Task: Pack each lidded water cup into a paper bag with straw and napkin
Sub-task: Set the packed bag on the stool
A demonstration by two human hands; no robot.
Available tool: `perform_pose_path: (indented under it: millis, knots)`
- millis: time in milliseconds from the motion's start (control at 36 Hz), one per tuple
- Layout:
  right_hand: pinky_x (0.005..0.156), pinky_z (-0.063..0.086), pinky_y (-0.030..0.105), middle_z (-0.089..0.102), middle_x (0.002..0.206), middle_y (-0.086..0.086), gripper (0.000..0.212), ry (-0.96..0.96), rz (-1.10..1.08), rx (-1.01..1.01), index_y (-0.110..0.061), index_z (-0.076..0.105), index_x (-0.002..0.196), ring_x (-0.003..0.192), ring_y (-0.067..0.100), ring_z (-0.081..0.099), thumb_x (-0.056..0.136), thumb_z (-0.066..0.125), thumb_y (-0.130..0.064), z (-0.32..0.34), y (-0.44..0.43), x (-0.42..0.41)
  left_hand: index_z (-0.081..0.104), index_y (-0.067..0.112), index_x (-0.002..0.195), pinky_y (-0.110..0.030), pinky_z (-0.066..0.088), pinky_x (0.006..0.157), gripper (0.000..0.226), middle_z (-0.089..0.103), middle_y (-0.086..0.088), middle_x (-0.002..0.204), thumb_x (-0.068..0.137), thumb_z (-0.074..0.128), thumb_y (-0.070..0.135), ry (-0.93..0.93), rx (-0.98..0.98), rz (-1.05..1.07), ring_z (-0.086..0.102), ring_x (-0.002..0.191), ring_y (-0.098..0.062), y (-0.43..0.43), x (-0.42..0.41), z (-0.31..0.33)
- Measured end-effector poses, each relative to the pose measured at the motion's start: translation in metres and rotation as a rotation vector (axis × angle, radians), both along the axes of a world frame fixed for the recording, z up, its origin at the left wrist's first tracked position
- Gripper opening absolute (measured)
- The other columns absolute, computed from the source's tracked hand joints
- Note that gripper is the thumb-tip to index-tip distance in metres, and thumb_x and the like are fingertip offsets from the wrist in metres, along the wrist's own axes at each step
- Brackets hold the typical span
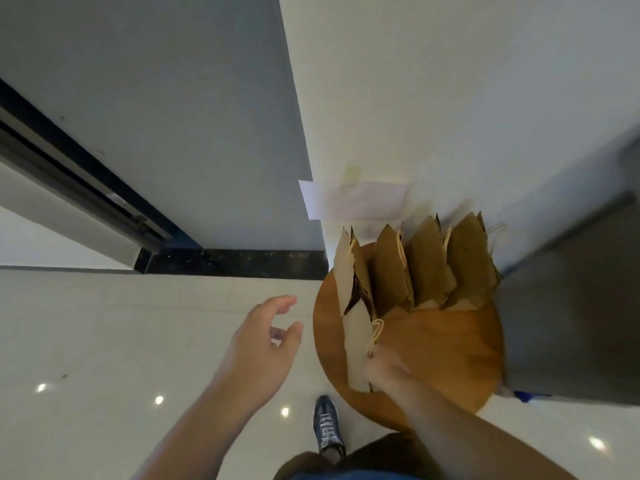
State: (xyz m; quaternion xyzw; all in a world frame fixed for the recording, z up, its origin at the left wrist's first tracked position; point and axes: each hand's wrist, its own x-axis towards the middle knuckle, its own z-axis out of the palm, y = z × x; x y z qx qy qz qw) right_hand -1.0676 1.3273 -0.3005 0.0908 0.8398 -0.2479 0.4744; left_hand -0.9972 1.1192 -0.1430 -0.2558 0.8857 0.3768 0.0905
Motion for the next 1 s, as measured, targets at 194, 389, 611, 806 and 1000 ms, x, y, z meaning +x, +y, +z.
perform_pose_path:
  millis: [194, 389, 611, 806, 1000]
  knots:
    - [0.101, 0.058, 0.04, 0.065, 0.134, 0.006, 0.05, -0.011, -0.065, -0.029, -0.021, 0.048, 0.15, 0.118, 0.027, 0.067, 0.107, 0.059, -0.043, 0.01, -0.004, 0.005, 0.033, 0.075, 0.129, -0.022, 0.052, 0.085, 0.042, 0.04, 0.04, 0.133, 0.091, 0.052, 0.072, 0.016, -0.011, -0.121, 0.053, 0.099, 0.011, -0.004, -0.019, -0.02]
    - [0.114, 0.05, 0.044, 0.047, 0.159, 0.008, 0.101, 0.026, 0.105, 0.09, -0.023, 0.016, 0.169, 0.14, 0.031, 0.054, 0.093, 0.081, -0.039, 0.036, 0.036, 0.001, 0.033, 0.058, 0.148, -0.038, 0.052, 0.104, 0.06, 0.042, 0.021, 0.158, 0.092, 0.054, 0.07, 0.062, 0.012, -0.312, 0.05, 0.14, -0.01, 0.028, -0.053, -0.027]
    - [0.11, 0.052, 0.044, 0.041, 0.164, -0.002, 0.084, 0.437, -0.205, 0.044, -0.046, 0.022, 0.161, 0.141, 0.026, 0.053, 0.088, 0.057, -0.068, 0.105, 0.148, 0.01, 0.034, 0.052, 0.152, -0.048, 0.051, 0.112, 0.061, 0.036, 0.016, 0.162, 0.098, 0.062, 0.056, 0.111, 0.082, -0.59, 0.043, 0.147, -0.016, 0.149, -0.079, -0.007]
    - [0.106, 0.046, 0.028, 0.048, 0.155, -0.013, 0.064, 0.799, -0.381, 0.054, -0.044, 0.028, 0.16, 0.136, 0.014, 0.056, 0.102, 0.053, -0.056, 0.189, 0.29, 0.045, 0.035, 0.056, 0.149, -0.041, 0.048, 0.115, 0.059, 0.034, 0.024, 0.157, 0.098, 0.062, 0.057, 0.184, 0.09, -0.749, 0.042, 0.143, -0.007, 0.266, -0.069, 0.005]
    - [0.091, 0.05, 0.026, 0.05, 0.109, -0.024, 0.046, 1.072, -0.415, 0.047, -0.042, 0.051, 0.146, 0.103, 0.003, 0.055, 0.101, 0.042, -0.052, 0.207, 0.452, 0.069, 0.036, 0.052, 0.151, -0.043, 0.048, 0.115, 0.059, 0.035, 0.029, 0.148, 0.098, 0.061, 0.056, 0.227, 0.103, -0.653, 0.047, 0.14, -0.008, 0.406, -0.053, -0.001]
